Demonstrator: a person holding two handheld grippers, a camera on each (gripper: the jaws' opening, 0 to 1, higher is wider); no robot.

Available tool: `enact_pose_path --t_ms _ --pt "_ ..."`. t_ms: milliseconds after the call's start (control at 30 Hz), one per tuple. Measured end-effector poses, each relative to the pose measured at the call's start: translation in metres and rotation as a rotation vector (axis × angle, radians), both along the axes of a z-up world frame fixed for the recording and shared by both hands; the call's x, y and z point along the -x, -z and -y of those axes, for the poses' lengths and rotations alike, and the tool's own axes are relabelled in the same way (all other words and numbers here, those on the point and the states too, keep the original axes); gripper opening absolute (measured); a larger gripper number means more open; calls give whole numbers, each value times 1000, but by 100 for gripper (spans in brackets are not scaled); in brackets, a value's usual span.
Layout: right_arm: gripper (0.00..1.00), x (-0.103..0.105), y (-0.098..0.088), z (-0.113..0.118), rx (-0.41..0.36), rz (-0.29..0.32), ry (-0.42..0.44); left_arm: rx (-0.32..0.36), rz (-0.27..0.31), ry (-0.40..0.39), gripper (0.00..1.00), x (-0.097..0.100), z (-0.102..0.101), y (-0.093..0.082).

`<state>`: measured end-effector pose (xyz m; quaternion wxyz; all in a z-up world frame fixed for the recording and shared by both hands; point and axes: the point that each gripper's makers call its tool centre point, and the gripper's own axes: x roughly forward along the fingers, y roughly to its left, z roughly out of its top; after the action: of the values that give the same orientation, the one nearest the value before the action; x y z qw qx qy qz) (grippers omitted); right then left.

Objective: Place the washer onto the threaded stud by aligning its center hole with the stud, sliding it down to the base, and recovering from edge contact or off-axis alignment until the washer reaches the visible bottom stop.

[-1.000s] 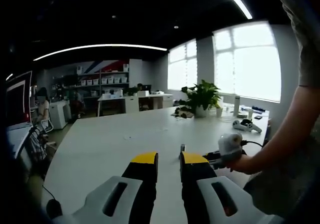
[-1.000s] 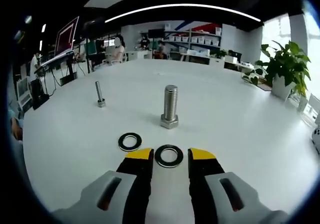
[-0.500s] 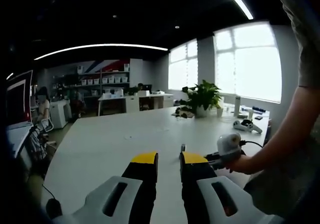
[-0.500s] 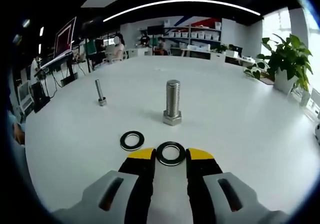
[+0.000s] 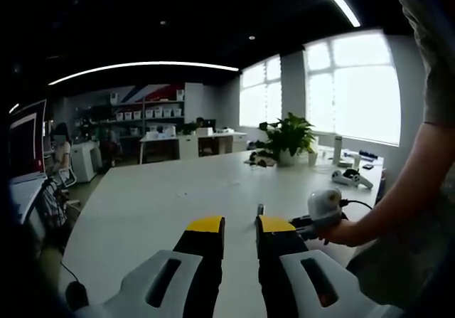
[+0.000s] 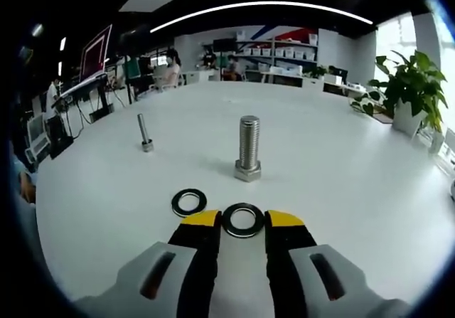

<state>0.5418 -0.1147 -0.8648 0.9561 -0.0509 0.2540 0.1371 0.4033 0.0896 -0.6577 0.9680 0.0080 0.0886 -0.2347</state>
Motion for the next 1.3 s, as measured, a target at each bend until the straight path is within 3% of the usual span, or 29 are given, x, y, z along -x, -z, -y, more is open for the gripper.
enact_pose_path --t_ms 333,733,1300 --pt "25 1 3 -4 14 -21 -23 2 1 2 15 0 0 0" --pt "25 0 0 -3 26 -4 -22 1 3 2 15 0 0 -1" --pt "25 -9 -23 -5 13 46 -28 8 2 0 15 0 0 -1"
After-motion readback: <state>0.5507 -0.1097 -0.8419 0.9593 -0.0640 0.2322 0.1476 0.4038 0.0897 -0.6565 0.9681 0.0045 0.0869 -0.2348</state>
